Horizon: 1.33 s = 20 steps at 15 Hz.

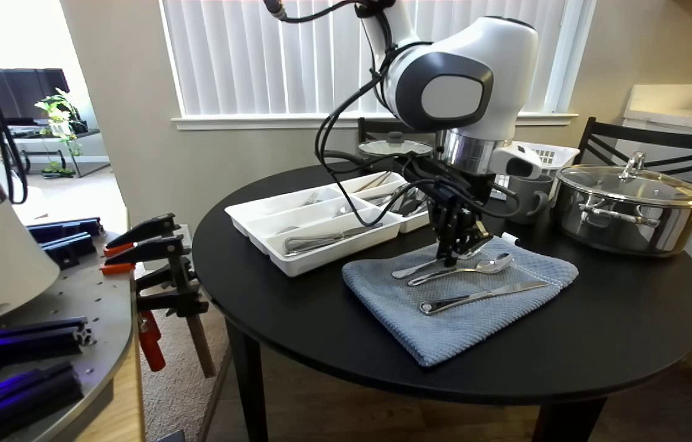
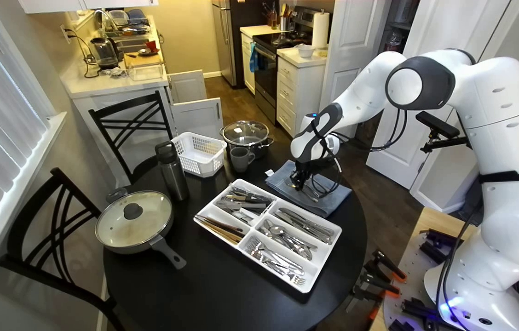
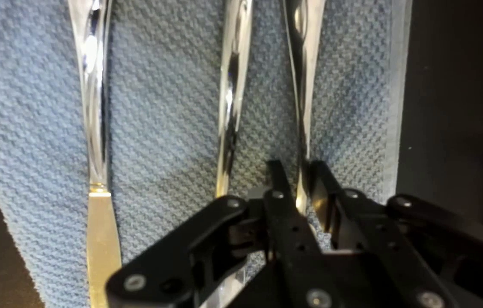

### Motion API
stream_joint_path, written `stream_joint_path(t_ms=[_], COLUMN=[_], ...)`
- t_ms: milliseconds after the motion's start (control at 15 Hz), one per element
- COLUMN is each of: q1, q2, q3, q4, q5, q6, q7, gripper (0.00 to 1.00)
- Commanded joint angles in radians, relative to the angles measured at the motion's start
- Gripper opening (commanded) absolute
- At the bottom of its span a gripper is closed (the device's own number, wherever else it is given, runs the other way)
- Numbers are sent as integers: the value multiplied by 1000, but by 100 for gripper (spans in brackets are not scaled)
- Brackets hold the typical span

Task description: Put the cutlery in the tray

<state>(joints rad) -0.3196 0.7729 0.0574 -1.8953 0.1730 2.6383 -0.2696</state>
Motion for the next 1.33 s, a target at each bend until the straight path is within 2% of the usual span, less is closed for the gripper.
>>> stream_joint_path(t_ms=[0, 400, 667, 800, 933, 1133, 1267], q1=[9, -4, 3, 16, 8, 14, 43], q2=[5, -23, -141, -208, -278, -361, -395], q3=[-10, 1, 5, 1, 33, 101, 132], q4=[17, -6, -69, -87, -105, -129, -142], q5=[-10, -1, -12, -28, -1, 88, 145], q6=[-29, -29, -54, -122, -211, -341, -410], q7=[12, -1, -13, -19, -67, -166, -216], gripper=[0, 2, 2, 2, 2, 2, 2])
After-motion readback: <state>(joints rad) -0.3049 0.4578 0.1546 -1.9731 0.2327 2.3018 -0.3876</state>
